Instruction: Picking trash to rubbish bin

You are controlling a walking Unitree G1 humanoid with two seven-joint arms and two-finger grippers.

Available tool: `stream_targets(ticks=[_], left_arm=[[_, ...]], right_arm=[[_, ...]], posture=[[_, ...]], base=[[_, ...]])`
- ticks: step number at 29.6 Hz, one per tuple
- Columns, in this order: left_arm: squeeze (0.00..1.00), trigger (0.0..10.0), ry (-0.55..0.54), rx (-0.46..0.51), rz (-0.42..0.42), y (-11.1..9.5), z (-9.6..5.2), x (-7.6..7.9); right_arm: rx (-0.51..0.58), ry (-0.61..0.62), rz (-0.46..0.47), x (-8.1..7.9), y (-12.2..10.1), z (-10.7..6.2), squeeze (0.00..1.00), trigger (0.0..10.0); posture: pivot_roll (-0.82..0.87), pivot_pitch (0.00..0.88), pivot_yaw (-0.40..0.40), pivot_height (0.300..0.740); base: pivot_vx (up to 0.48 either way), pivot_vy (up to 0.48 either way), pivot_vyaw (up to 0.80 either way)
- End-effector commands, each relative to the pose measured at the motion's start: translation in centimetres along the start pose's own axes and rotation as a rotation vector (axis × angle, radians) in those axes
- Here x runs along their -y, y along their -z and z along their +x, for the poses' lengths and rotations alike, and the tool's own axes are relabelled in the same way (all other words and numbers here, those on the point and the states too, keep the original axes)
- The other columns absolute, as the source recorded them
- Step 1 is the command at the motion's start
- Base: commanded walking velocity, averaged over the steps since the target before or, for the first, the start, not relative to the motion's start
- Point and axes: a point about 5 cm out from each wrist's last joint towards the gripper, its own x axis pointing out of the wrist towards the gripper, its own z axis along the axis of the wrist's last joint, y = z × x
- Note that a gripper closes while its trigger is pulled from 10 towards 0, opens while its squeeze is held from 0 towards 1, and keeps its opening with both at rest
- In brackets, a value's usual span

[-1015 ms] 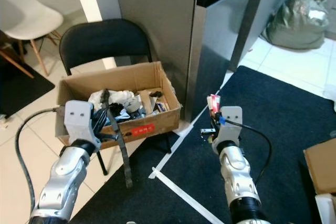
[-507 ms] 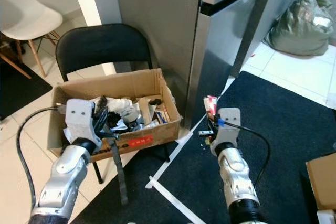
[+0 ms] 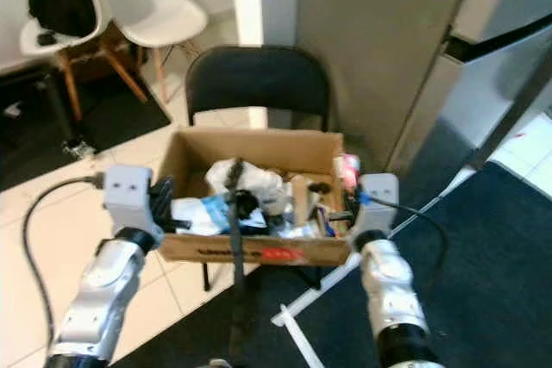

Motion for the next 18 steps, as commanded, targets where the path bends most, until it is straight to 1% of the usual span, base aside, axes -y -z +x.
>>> stream_targets(ticks=[1,8,11,14,16,17,18], left_arm=[[0.0,10.0,0.008,-0.023,-0.003,0.5,-0.2,0.3],[0.0,10.0,0.004,-0.027,0.0,0.5,-0.2,0.2],[0.0,10.0,-0.005,-0.028,-0.007,0.4,-0.2,0.1],[0.0,10.0,0.042,-0.01,0.026,-0.1,-0.2,0.5],[0.0,10.0,0.042,-0.01,0.026,-0.1,-0.2,0.5],[0.0,10.0,0.056,-0.005,0.03,-0.1,-0.3,0.6],[0.0,10.0,0.058,-0.006,0.033,0.0,-0.5,0.6]], right_arm=[[-0.02,0.035,0.011,1.1,0.5,-0.6,0.0,10.0],[-0.006,0.039,-0.001,1.1,0.2,-0.5,0.0,10.0],[0.007,0.037,-0.006,1.2,-0.2,-0.4,0.0,10.0],[0.027,-0.019,-0.015,0.7,-0.8,-0.1,0.0,10.0],[0.027,-0.019,-0.015,0.7,-0.8,-0.1,0.0,10.0],[0.035,-0.038,-0.022,0.6,-1.0,0.0,0.0,10.0],[0.046,-0.088,-0.026,0.2,-1.3,0.1,0.0,10.0]], posture=[[0.07,0.143,0.004,0.74],[0.07,0.146,0.004,0.74],[0.07,0.144,0.004,0.74],[0.07,0.14,0.005,0.74],[0.07,0.14,0.005,0.74],[0.07,0.14,0.005,0.74],[0.07,0.138,0.005,0.74]], base=[[0.322,0.0,0.0],[0.296,0.0,0.0],[0.0,0.0,0.0],[0.0,0.0,0.0],[0.0,0.0,0.0],[0.0,0.0,0.0],[0.0,0.0,0.0]])
